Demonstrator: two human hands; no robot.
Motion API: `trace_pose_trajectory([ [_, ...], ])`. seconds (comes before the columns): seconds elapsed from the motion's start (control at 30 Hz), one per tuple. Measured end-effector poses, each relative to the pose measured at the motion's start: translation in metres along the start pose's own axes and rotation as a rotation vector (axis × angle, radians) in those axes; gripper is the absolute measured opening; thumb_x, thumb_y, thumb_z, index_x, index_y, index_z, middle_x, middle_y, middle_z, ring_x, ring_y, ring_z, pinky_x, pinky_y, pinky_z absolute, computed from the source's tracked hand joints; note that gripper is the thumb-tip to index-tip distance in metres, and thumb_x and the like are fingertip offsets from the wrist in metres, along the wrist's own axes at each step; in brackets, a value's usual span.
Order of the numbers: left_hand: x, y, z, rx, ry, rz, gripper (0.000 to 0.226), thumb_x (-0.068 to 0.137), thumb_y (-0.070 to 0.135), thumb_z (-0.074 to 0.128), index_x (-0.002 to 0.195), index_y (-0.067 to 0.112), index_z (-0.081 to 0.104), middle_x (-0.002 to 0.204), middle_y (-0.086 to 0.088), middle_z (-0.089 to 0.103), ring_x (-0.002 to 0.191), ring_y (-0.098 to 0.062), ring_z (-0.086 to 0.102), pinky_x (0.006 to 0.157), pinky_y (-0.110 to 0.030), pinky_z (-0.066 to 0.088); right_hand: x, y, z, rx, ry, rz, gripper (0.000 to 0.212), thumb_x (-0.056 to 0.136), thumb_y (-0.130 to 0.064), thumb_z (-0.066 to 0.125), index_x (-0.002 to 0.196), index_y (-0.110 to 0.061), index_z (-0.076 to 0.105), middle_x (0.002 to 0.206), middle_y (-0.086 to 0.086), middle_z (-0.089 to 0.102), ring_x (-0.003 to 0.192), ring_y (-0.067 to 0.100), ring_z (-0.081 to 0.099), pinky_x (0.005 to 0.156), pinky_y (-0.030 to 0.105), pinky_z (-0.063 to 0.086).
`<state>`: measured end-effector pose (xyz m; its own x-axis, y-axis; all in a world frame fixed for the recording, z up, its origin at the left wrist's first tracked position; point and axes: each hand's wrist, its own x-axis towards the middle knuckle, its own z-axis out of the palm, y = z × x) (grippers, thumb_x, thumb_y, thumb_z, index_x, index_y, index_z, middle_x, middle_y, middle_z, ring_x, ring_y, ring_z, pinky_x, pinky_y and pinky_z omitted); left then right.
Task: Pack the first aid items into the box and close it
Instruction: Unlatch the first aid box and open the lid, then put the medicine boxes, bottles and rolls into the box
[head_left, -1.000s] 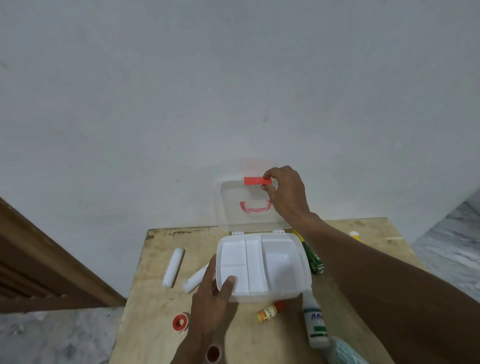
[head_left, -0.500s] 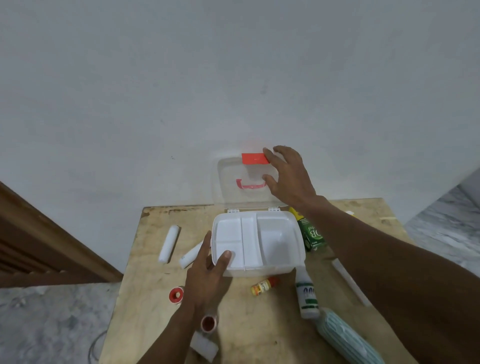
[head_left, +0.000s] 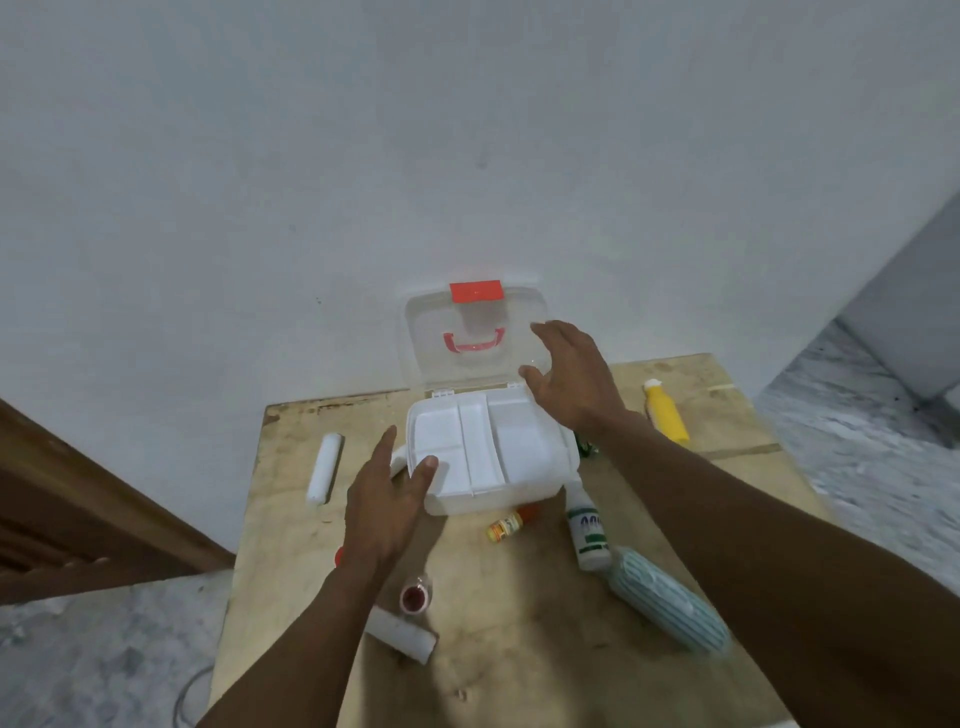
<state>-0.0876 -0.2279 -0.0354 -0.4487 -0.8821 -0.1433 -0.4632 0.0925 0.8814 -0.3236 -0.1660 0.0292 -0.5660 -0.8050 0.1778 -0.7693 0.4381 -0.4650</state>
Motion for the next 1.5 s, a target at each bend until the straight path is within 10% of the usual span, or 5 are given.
trace_pose_trajectory([
  [0.63, -0.001, 0.0, 0.014, -0.021, -0.14, 0.19, 0.084, 0.072, 0.029, 0.087, 0.138, 0.019, 0.035, 0.124, 0.01, 0.052, 0.114, -0.012, 0.048, 0.07, -0.014, 0.038, -0.119, 0.041, 0.014, 0.002, -0.096, 0.296, 0.042, 0.09, -0.023, 0.064, 0.127, -0.003, 0.057, 0.126, 0.019, 0.059, 0.116, 0.036, 0.054, 0.097, 0.039, 0.041],
  [0.93, 0.005, 0.007, 0.036, -0.068, -0.096, 0.241, 0.105, 0.048, 0.047, 0.092, 0.131, 0.023, 0.034, 0.118, 0.029, 0.049, 0.108, 0.023, 0.045, 0.08, -0.01, 0.041, -0.068, 0.068, 0.009, -0.012, -0.089, 0.306, 0.038, 0.084, -0.015, 0.061, 0.118, 0.001, 0.058, 0.111, 0.025, 0.061, 0.102, 0.042, 0.057, 0.084, 0.041, 0.044],
  [1.5, 0.01, -0.005, 0.054, 0.004, 0.043, 0.179, 0.099, 0.057, 0.043, 0.091, 0.136, 0.033, 0.033, 0.121, 0.034, 0.046, 0.114, 0.015, 0.045, 0.082, -0.016, 0.043, -0.01, 0.115, 0.043, -0.133, -0.335, 0.319, 0.07, 0.085, -0.04, 0.07, 0.139, -0.01, 0.036, 0.126, 0.021, 0.051, 0.116, 0.039, 0.053, 0.095, 0.043, 0.045],
])
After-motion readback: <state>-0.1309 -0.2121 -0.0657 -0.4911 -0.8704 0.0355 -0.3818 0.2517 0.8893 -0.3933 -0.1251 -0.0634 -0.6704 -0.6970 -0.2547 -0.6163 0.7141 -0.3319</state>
